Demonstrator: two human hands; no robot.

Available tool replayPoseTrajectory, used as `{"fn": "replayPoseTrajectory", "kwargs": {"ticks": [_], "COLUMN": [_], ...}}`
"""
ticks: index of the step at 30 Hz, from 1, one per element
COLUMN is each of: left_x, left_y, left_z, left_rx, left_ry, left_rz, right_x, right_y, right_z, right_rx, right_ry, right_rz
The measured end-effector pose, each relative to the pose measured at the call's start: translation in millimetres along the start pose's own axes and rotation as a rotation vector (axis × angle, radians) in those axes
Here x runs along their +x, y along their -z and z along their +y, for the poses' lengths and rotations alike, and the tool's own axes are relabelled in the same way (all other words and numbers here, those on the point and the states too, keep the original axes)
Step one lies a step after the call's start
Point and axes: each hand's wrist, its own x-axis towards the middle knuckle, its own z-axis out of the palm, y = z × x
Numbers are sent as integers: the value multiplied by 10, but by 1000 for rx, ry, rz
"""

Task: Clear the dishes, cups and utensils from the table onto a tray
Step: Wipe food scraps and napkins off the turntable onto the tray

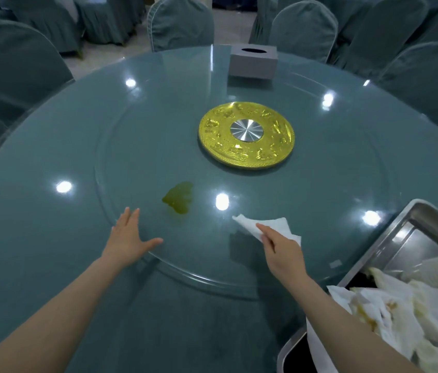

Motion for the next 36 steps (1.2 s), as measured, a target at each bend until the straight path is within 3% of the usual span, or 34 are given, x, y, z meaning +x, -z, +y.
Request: {"fn": "replayPoseTrajectory", "kwargs": {"ticks": [2, 6, 12, 16, 28, 36], "left_x": [114, 263, 99, -60, -253, -311], "left_y": [25, 47, -133, -386, -750, -769], "left_z": [-17, 13, -28, 54, 264, 325], "left_rx": [24, 148, 200, 314, 287, 284], "left_ry": [-16, -127, -351, -346, -306, -300], "left_rz": [-13, -61, -29, -28, 6, 5], "right_x": [68, 300, 683, 877, 877, 493], "right_y": [-24, 20, -41, -204, -533, -374], "right_z": [-69, -198, -214, -225, -470, -286], "right_rx": [105, 344, 429, 342, 176, 195], "right_ry": [-3, -181, -268, -205, 71, 133], "right_rz": [53, 245, 263, 94, -358, -484]}}
